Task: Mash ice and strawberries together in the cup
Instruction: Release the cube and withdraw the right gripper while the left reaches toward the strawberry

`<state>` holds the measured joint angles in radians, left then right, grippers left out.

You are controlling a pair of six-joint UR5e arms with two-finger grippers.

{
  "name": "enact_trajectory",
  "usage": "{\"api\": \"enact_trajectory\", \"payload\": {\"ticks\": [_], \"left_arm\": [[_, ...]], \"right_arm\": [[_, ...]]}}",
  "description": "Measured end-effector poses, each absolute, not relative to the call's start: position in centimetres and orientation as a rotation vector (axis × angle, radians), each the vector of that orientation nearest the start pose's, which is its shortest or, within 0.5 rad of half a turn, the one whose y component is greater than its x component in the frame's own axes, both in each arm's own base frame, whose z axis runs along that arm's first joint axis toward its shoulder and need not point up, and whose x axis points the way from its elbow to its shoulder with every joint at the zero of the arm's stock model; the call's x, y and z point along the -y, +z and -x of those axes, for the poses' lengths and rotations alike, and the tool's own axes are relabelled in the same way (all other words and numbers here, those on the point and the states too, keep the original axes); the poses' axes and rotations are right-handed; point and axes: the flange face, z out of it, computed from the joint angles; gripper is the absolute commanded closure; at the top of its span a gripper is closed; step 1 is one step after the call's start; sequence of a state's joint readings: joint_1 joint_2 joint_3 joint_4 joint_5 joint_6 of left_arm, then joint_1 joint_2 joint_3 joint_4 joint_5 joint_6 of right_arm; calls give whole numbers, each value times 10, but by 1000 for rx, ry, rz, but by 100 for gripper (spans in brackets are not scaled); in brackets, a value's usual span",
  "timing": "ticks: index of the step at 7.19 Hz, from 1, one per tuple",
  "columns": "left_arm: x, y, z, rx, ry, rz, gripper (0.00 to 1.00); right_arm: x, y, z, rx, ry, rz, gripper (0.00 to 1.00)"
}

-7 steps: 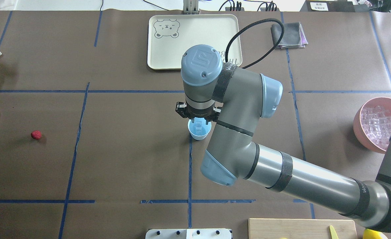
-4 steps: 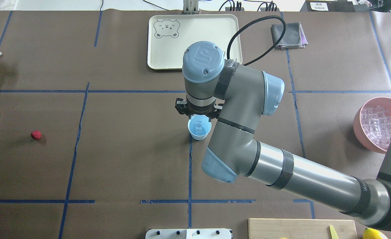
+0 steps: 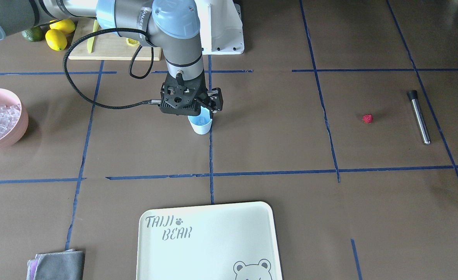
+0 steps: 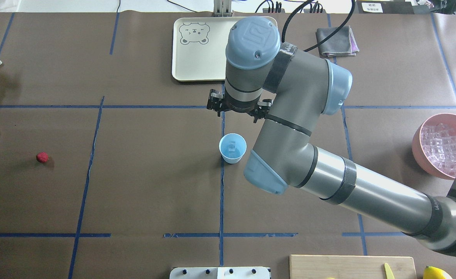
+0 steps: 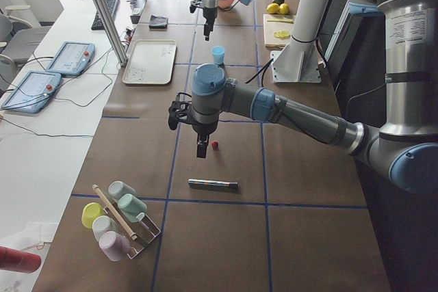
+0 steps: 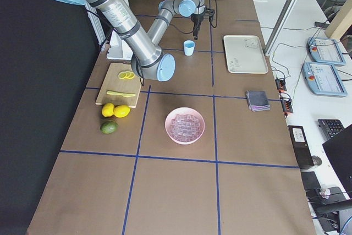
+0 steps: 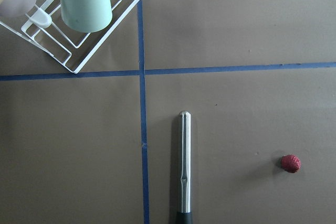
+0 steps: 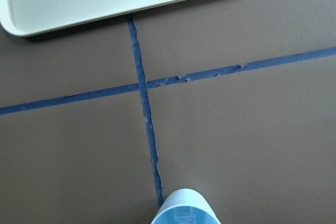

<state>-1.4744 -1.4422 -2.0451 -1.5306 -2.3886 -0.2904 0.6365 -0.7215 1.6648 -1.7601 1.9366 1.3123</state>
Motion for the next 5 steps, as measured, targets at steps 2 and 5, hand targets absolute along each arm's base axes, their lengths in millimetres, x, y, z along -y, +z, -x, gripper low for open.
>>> {"api": "enact_trajectory", "payload": {"ticks": [2, 5], "left_arm": [[428, 460, -43, -916, -128, -104, 0], [402, 457, -151, -916, -202, -91, 0]], "right_arm": [[513, 131, 433, 826, 213, -9, 1], [539, 205, 288, 784, 77, -61, 1]]}}
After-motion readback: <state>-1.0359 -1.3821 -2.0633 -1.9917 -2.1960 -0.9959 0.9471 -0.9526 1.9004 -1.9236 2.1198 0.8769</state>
